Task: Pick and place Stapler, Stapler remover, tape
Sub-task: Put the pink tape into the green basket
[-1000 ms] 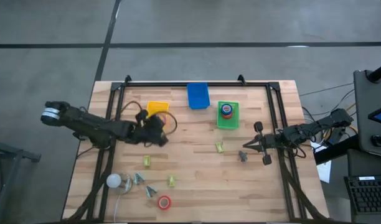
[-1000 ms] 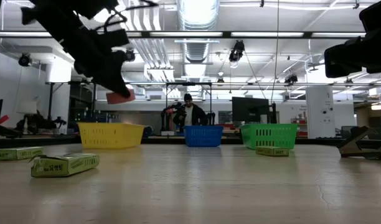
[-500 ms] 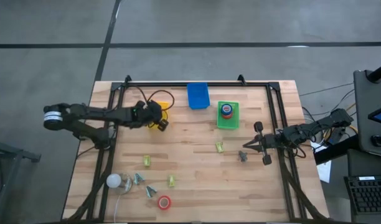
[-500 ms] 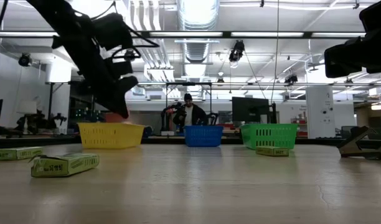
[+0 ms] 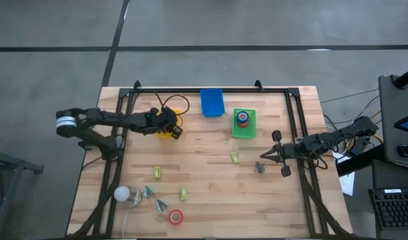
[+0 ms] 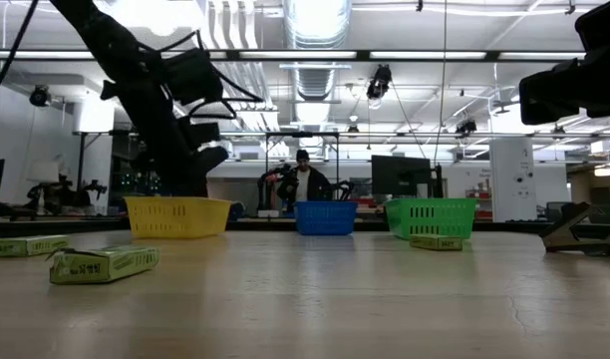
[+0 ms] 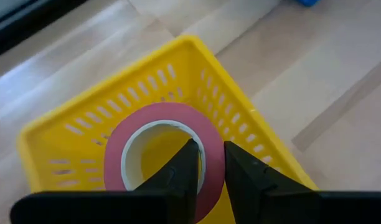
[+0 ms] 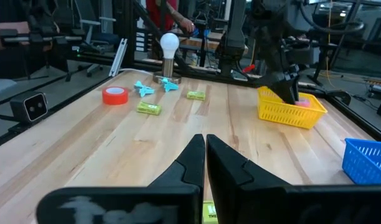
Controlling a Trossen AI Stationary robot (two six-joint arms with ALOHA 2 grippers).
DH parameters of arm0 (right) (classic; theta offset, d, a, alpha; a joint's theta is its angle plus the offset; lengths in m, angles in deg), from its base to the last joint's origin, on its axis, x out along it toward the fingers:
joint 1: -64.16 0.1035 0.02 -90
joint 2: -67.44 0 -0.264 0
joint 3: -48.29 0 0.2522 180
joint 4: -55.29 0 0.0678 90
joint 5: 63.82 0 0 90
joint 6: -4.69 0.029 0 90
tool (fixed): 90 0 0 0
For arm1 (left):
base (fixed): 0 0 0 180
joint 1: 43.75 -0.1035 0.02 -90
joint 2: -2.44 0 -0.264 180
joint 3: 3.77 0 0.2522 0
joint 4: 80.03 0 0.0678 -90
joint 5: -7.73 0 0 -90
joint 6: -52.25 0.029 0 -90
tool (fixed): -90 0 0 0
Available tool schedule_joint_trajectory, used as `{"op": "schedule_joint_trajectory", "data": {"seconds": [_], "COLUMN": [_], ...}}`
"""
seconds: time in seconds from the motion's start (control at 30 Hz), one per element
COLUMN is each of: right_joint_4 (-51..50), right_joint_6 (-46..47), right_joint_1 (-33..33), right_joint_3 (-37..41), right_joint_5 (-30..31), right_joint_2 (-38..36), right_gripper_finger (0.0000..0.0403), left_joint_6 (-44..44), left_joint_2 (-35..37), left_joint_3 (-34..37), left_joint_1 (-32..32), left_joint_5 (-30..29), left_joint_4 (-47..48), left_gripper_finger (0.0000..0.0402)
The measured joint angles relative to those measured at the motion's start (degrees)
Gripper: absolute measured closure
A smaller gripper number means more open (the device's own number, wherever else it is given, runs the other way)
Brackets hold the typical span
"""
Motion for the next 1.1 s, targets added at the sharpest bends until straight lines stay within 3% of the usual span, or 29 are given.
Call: {"op": "schedule_joint_trajectory", "data": {"seconds": [0.4, 0.6, 0.83, 1.1], "right_joint_4": [0.0, 0.0, 0.0, 0.0], "right_joint_6": [0.0, 0.0, 0.0, 0.0], "right_joint_1": [0.0, 0.0, 0.0, 0.0], "right_joint_3": [0.0, 0.0, 0.0, 0.0], "right_joint_5": [0.0, 0.0, 0.0, 0.0], "right_joint_2": [0.0, 0.0, 0.0, 0.0], "right_gripper_finger": [0.0390, 0.0390, 0.0390, 0.0390], "left_joint_6": [-1.0, -1.0, 0.9, 1.2], "left_joint_2": [-3.3, -2.0, 4.1, 13.7], "left_joint_3": [0.0, 0.0, -0.2, 0.1], "left_joint_1": [-0.4, -0.4, 0.4, 6.6], "left_joint_5": [-2.3, -2.4, -0.5, 4.8], "left_joint_4": [-1.2, -1.0, -0.3, 0.6], "left_gripper_finger": [0.0306, 0.0262, 0.0212, 0.0211]}}
